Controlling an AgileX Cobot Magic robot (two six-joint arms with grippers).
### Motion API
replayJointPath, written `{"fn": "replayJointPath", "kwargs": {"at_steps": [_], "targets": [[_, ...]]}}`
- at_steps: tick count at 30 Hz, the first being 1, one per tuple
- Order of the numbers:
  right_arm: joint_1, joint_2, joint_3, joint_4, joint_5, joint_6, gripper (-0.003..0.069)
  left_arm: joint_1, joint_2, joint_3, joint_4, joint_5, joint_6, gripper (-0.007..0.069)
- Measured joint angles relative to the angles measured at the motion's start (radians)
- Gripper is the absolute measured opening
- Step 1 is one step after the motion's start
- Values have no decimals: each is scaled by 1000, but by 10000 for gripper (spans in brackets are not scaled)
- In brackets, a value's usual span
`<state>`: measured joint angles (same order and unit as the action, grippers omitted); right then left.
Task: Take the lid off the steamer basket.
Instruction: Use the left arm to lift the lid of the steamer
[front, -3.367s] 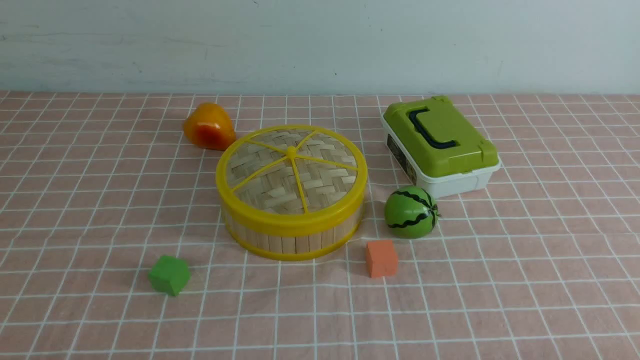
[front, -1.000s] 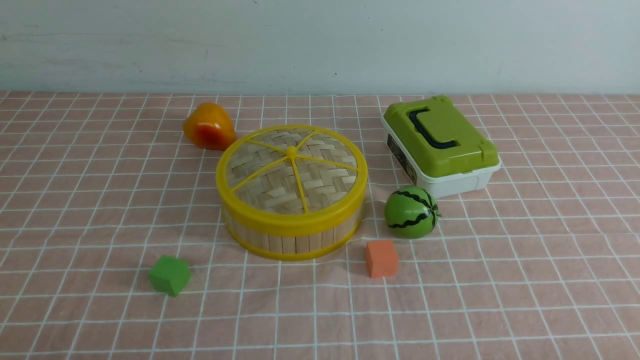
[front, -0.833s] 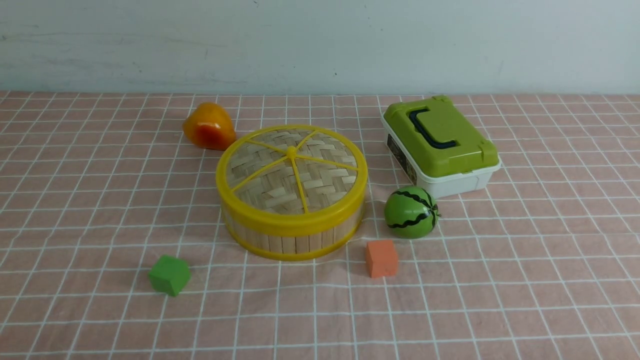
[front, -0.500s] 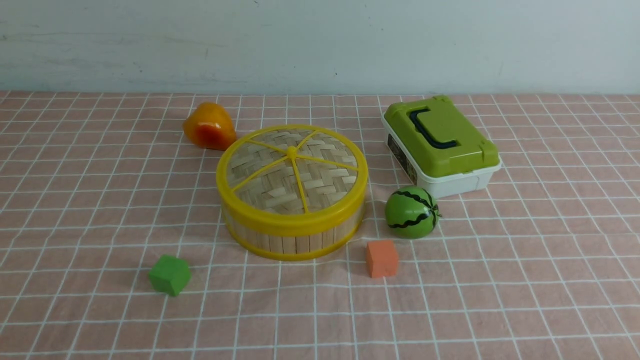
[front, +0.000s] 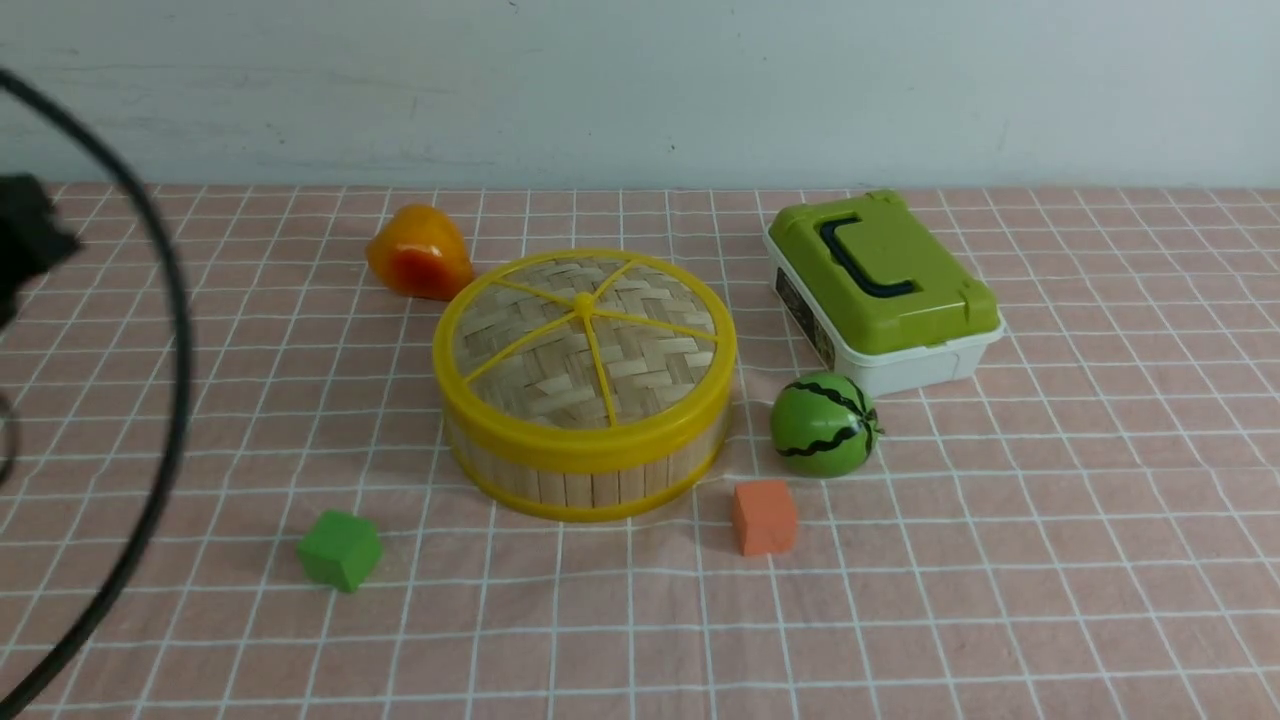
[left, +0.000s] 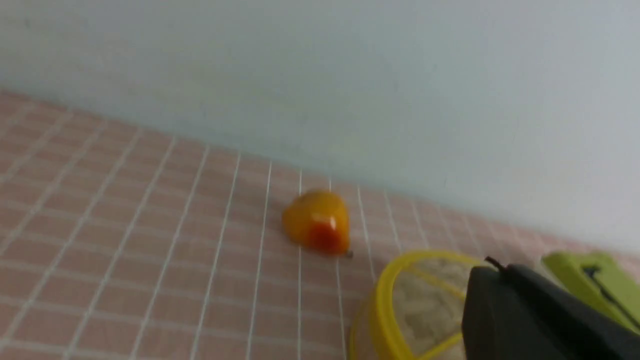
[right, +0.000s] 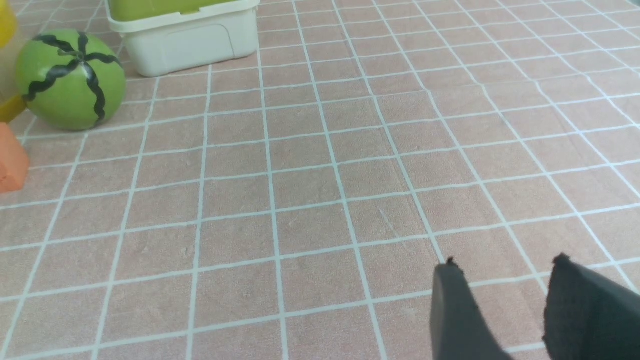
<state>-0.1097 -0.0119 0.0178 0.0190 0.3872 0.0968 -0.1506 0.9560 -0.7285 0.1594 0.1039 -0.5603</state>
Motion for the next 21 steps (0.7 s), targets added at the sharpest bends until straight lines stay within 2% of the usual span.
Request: {"fn": "replayJointPath", "kwargs": {"at_steps": [4, 5, 9, 10, 13, 21], "targets": [[0, 0, 0, 0, 0, 0, 241, -98, 156, -104, 3, 123, -8, -13], [0, 0, 0, 0, 0, 0, 241, -155, 240, -182, 6, 197, 7, -13], [0, 0, 0, 0, 0, 0, 241, -256, 427, -409, 6, 403, 92, -13], [0, 0, 0, 0, 0, 0, 241, -263, 446, -422, 6, 415, 97, -13], [0, 0, 0, 0, 0, 0, 241, -294, 608, -672, -13, 619, 179, -13], [0, 0, 0, 0, 0, 0, 241, -295, 906, -1049, -85, 790, 278, -3]]}}
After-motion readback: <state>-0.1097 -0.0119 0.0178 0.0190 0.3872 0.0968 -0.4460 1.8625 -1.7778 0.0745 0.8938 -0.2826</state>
